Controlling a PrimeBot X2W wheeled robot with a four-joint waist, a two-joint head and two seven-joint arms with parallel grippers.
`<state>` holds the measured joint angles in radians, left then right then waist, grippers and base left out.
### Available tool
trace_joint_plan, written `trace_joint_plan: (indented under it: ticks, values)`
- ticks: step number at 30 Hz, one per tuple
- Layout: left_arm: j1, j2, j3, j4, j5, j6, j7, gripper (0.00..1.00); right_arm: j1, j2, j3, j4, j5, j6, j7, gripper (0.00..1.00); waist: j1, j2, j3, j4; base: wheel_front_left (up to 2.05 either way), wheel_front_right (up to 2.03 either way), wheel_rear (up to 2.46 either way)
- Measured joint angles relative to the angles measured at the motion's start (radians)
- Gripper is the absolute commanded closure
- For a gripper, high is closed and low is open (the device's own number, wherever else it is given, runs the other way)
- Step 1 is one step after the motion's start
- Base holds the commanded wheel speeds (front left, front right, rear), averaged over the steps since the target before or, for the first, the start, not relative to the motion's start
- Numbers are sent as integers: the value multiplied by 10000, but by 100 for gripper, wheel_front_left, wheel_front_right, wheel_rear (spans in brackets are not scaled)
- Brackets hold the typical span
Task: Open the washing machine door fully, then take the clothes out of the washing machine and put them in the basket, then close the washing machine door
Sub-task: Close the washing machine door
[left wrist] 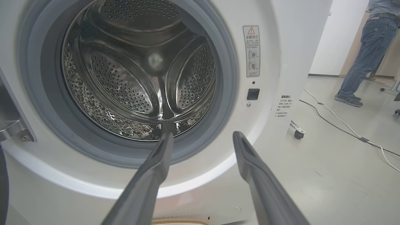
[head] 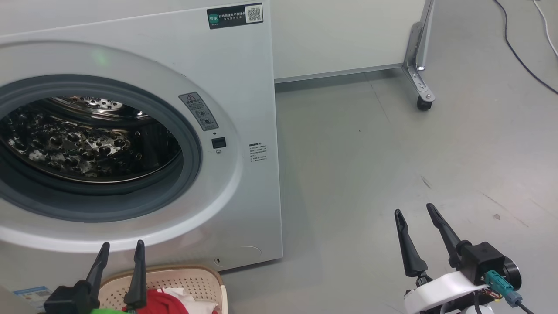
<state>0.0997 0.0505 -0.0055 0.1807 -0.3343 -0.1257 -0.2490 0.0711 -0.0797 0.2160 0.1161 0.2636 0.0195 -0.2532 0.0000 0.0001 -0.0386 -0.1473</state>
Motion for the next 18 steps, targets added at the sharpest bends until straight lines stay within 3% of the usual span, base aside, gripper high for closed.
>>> trace_joint_plan:
  ticks: [18]
  values:
    - [25, -2, 6, -4, 0, 0, 0, 0, 1, 25, -17, 46, 0, 2, 0, 0, 1, 0, 4, 2, -105, 105, 0]
